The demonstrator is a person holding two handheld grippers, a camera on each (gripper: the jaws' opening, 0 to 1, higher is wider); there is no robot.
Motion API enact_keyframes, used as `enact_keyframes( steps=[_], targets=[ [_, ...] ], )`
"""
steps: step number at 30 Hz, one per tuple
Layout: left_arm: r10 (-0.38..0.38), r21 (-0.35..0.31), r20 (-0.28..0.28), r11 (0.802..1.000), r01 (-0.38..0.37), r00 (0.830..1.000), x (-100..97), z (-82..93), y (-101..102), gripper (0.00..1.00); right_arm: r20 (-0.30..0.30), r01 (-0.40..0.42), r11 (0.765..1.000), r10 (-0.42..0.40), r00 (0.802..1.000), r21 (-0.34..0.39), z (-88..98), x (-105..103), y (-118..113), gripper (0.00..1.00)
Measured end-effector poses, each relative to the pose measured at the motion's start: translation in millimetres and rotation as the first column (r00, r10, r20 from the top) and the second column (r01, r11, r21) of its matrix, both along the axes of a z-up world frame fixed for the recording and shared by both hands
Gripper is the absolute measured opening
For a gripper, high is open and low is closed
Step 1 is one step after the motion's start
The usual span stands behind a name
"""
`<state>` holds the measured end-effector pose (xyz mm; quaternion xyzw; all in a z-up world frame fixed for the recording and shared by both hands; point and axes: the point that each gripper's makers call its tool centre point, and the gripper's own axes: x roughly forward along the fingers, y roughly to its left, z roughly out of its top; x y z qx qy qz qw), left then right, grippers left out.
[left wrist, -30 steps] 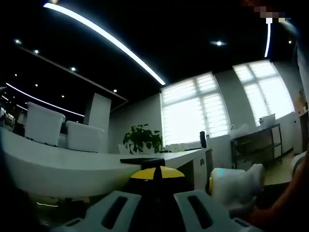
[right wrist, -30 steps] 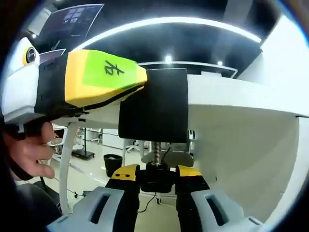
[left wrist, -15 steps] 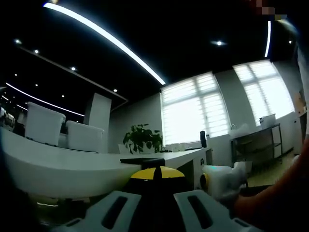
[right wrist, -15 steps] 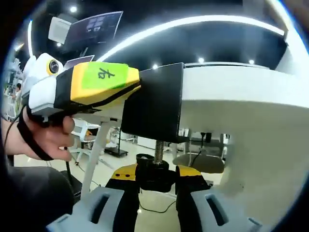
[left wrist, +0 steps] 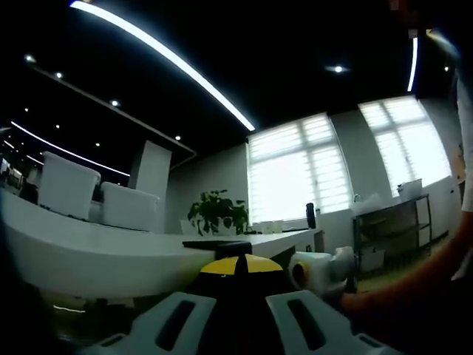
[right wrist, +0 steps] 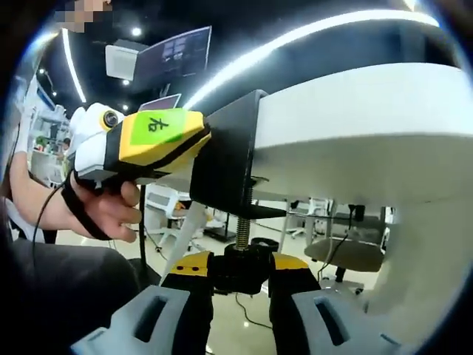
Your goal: Clamp the fixed fixture on the desktop, loosen the retaining clip, secure it to the edge of the desk, and tighten the retaining clip.
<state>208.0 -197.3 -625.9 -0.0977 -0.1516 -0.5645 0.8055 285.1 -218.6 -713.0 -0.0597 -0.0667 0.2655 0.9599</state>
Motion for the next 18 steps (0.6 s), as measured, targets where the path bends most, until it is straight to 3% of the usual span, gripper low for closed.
enact_keyframes(
  steps=[8,11,15,18],
  targets=[
    [0.001,0.004,0.005,1.000,-0.001,1.000,-0.8,-0.3,-1,0.03,0.031,0.034,0.999,-0.033,0.999,-0.025,-2.0,-2,2,0.29],
    [0.002,0.007,0.007,1.000,-0.002,1.000,-1.0,-0.5,-1,0.03,0.024,0.074,0.997,-0.073,0.997,-0.017,-3.9,-13,8,0.44],
    [0.003,0.007,0.006,1.000,-0.003,1.000,-1.0,-0.7,-1,0.03,0.023,0.181,0.983,-0.182,0.983,0.043,-2.5,-20,-2,0.47],
    [0.004,0.009,0.007,1.000,-0.004,1.000,-1.0,-0.7,-1,0.03,-0.002,0.290,0.952,-0.291,0.957,0.102,-3.0,-28,-12,0.47]
  ],
)
